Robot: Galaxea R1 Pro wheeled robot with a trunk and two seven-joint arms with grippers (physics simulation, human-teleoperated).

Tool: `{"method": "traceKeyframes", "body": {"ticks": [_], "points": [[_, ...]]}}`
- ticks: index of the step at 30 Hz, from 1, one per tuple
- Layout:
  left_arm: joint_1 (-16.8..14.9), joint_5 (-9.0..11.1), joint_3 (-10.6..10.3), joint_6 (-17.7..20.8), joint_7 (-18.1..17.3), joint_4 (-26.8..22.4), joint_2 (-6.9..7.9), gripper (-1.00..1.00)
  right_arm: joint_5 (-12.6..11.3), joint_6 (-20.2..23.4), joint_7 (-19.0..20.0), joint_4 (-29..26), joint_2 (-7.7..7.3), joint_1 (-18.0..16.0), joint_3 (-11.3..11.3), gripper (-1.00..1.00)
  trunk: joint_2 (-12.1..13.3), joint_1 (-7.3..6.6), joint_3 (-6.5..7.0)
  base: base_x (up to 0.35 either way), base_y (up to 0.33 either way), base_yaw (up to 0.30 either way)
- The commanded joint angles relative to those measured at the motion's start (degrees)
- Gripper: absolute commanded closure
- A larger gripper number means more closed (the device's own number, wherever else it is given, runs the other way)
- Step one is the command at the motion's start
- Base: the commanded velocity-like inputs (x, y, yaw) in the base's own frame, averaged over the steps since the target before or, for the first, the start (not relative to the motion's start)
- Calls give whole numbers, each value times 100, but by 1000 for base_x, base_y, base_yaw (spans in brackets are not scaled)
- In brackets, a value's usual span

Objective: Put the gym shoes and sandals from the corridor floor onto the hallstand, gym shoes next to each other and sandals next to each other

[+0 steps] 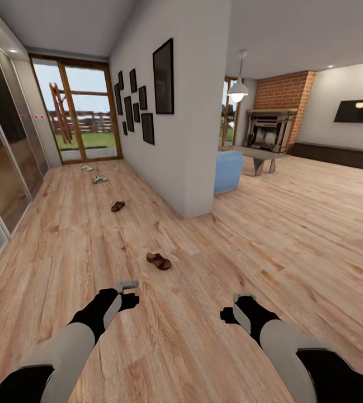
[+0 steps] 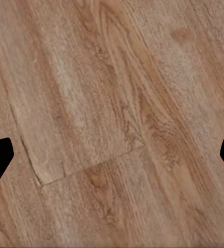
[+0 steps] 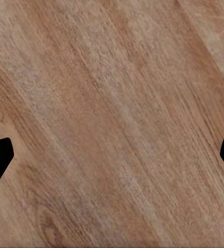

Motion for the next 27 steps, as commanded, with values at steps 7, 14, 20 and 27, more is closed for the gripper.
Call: {"method": "traceKeyframes", "body": {"ticks": [7,14,20,27], "points": [[0,0,0,0,1,0,0,-100,0,-3,0,0,0,4,1,-100,-283,154,-159,0,0,0],[0,0,0,0,2,0,0,-100,1,-4,0,2,0,5,1,-100,-563,308,-337,0,0,0],[0,0,0,0,2,-2,0,-100,0,-4,0,0,0,6,1,-100,-804,440,-476,0,0,0],[0,0,0,0,1,0,0,-100,2,-4,0,0,0,6,1,-100,-1085,594,-610,0,0,0]]}}
